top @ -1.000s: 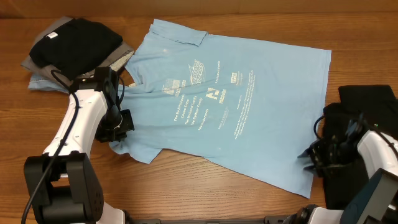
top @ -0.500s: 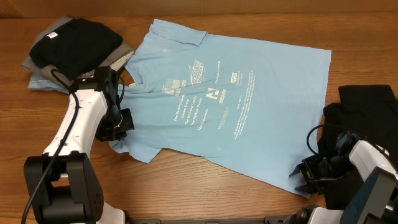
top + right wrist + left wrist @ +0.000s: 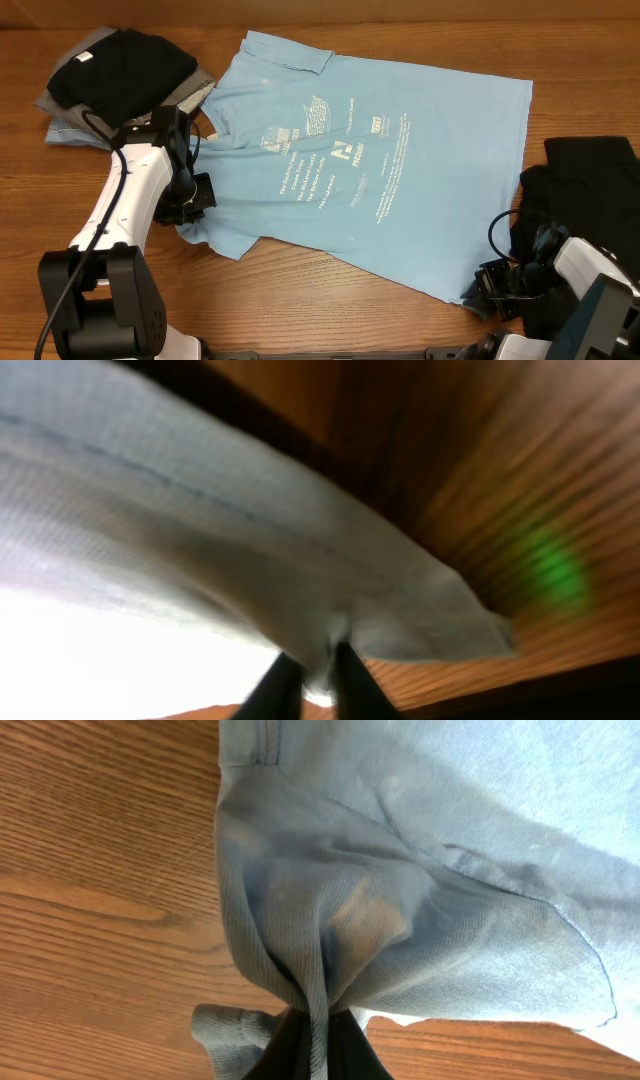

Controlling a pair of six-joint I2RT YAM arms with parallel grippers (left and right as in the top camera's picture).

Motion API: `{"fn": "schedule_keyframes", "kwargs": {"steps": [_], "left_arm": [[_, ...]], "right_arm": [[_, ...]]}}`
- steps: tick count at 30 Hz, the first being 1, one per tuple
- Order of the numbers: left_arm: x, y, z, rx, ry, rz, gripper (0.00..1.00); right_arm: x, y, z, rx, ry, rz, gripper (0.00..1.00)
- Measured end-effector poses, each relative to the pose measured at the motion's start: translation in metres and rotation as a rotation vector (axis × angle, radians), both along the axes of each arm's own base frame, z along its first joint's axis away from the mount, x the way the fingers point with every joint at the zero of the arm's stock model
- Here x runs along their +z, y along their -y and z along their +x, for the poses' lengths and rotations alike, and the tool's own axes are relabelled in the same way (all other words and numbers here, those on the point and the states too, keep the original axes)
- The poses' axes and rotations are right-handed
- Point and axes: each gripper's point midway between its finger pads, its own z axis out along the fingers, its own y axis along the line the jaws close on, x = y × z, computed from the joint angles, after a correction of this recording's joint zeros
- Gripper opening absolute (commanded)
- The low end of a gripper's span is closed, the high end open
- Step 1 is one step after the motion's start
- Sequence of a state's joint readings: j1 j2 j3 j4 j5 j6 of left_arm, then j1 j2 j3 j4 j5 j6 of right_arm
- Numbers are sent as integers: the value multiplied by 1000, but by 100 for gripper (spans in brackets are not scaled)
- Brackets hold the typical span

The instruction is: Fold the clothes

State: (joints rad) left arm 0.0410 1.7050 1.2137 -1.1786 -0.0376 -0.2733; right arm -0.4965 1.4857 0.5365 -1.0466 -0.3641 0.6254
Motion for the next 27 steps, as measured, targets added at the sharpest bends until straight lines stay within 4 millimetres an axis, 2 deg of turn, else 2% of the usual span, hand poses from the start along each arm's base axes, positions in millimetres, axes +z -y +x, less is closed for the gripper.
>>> {"fn": "schedule_keyframes", "kwargs": {"steps": [6, 10, 14, 19, 22, 27], "left_arm": [[0, 0, -2, -12, -7, -1, 4], [1, 2, -7, -15, -30, -11, 4], [8, 6, -15, -22, -67, -37, 4], [21, 9, -18, -34, -77, -55, 4], [35, 11, -27, -33, -70, -66, 4], [65, 13, -43, -34, -15, -70, 4]], "right_arm": [[3, 0, 0, 27, 8, 5, 4], [11, 6, 10, 53, 41, -6, 4], [34, 14, 24, 79, 101, -31, 4], [79, 22, 40, 118, 218, -86, 4], [103, 24, 42, 136, 274, -119, 4], [124, 18, 29, 155, 301, -138, 4]]}}
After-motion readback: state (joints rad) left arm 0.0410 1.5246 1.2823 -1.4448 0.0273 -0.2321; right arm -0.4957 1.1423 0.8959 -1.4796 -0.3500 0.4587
